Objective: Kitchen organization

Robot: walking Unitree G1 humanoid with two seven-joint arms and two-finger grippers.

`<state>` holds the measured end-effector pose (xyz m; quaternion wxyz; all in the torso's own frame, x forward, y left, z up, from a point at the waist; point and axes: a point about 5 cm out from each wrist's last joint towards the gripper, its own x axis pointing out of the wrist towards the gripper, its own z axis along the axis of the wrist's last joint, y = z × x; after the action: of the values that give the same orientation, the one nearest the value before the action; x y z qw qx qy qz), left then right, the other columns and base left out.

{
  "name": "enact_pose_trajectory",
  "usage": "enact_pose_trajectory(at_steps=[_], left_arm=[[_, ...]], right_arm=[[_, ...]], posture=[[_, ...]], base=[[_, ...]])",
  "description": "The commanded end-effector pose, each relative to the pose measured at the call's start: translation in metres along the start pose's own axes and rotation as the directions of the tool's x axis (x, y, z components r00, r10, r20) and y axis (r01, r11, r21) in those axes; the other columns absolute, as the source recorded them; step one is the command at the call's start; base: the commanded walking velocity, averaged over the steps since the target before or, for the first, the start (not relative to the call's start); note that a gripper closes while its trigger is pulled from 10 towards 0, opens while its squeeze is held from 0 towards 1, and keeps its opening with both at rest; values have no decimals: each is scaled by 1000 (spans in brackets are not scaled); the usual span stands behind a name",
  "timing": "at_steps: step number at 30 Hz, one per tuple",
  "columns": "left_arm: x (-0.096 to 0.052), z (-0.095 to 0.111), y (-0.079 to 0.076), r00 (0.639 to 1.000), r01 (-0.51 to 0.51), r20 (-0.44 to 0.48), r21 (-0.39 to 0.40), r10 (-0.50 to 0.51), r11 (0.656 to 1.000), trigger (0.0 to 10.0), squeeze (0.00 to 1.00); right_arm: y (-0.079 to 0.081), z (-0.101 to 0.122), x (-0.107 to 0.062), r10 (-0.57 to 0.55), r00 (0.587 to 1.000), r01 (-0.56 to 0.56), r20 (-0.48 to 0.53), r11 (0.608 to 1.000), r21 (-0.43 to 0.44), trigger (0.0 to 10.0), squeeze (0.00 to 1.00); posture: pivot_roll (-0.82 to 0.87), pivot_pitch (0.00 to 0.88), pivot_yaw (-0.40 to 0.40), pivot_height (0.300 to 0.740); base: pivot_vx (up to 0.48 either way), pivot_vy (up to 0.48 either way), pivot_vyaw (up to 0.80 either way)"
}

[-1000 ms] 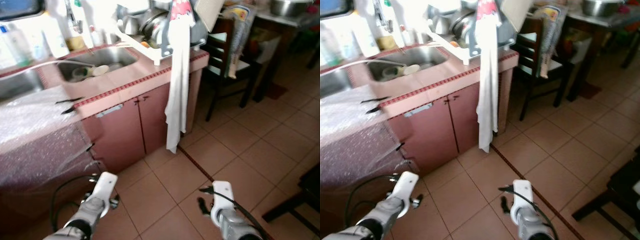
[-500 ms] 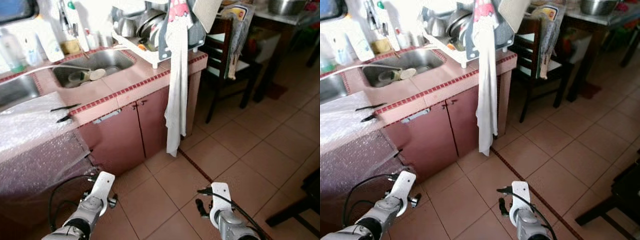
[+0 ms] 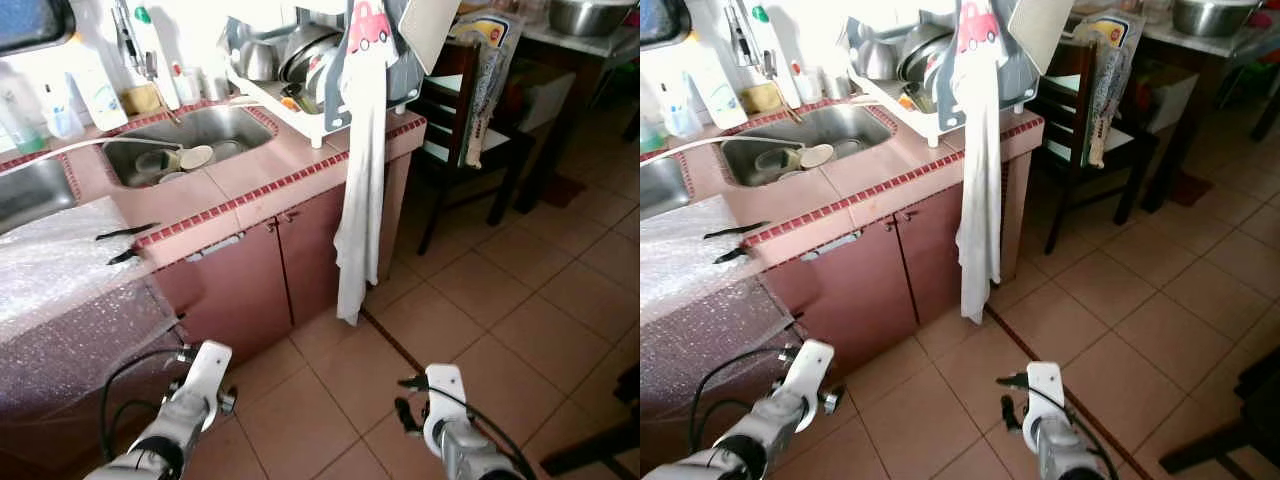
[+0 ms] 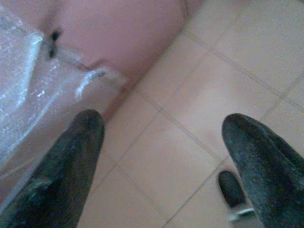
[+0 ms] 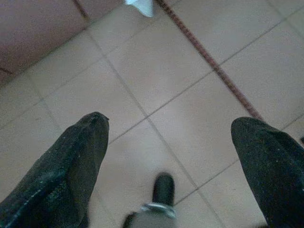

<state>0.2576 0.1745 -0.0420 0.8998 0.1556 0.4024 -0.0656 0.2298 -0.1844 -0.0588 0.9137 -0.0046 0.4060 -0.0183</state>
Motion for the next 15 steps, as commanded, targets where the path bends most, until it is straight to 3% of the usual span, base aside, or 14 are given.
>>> enact_pose_trajectory(at_steps=[1, 5, 15], left_arm=[[-1, -4, 2, 1000, -10, -12, 5, 10, 1000, 10000, 0], [-1, -9, 6, 998, -53, -38, -8, 52, 999, 10000, 0], [-2, -23, 2, 988, -49, -152, -72, 37, 996, 10000, 0]], right_arm=[[1, 0, 0, -2, 1000, 2, -4, 1000, 9, 10000, 0], [1, -2, 0, -4, 1000, 4, -12, 1000, 6, 10000, 0], [-4, 1, 0, -8, 1000, 8, -3, 1000, -22, 10000, 0]], posture=[[-35, 0, 47, 740], [-26, 0, 40, 740], [-6, 0, 28, 740]], base=[[0, 0, 0], [0, 0, 0], [0, 0, 0]])
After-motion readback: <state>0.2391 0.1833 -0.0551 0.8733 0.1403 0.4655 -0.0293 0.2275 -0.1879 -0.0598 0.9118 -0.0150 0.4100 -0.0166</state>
